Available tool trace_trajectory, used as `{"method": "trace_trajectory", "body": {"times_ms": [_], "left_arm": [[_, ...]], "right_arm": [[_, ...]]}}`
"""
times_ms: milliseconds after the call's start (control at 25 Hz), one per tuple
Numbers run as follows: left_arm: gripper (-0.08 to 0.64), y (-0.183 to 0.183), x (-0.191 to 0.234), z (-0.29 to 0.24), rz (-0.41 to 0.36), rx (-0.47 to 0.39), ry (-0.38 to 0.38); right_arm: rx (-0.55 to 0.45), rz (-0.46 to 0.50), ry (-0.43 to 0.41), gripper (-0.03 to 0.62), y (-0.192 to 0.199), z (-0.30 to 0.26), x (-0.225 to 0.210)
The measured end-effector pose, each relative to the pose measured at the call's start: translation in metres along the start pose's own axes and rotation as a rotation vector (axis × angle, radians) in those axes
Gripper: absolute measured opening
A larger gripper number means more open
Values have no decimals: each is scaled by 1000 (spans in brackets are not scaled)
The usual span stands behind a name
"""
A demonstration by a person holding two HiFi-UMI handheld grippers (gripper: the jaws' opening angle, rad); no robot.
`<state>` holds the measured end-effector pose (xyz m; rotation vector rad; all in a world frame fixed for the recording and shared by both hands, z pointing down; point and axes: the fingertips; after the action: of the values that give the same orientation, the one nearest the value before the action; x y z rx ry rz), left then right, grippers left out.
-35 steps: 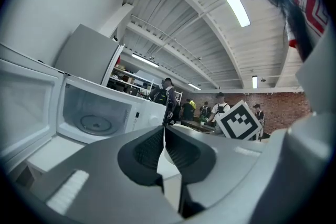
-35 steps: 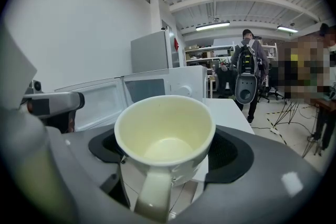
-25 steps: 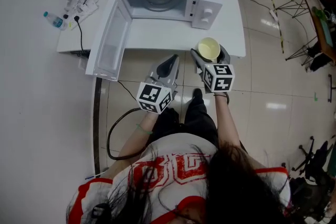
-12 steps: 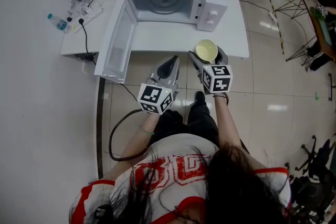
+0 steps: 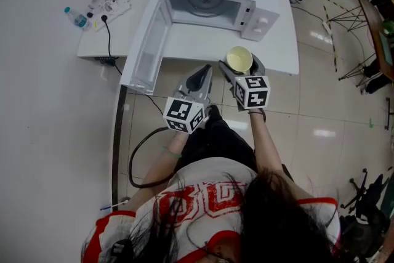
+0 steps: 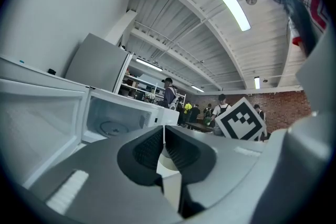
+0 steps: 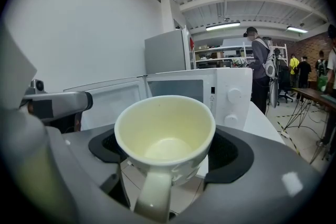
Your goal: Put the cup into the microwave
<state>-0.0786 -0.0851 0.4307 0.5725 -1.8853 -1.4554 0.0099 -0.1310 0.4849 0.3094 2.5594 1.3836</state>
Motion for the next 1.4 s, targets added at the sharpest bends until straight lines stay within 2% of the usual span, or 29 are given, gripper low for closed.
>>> {"method": "trace_trajectory", "body": {"times_ms": [440,960,1400], "left_arm": [[2,4,29,-3,12,22,-58],[6,9,65,-42,8,23,-94],[7,41,88,-70,9,37,-100]], "right_arm": [[17,26,-67,451,-17,-44,17],[17,74,-115,451,-53,-127,5],[24,66,-130,453,-42,-178,-4]]}}
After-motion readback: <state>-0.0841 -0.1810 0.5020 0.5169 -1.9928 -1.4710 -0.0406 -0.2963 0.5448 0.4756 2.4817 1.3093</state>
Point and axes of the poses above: the fingertips, and each gripper's own axes: z backward along the fingers, x to its left, y out of its underside, and after that the axes turned 8 degrees about x, right-handed
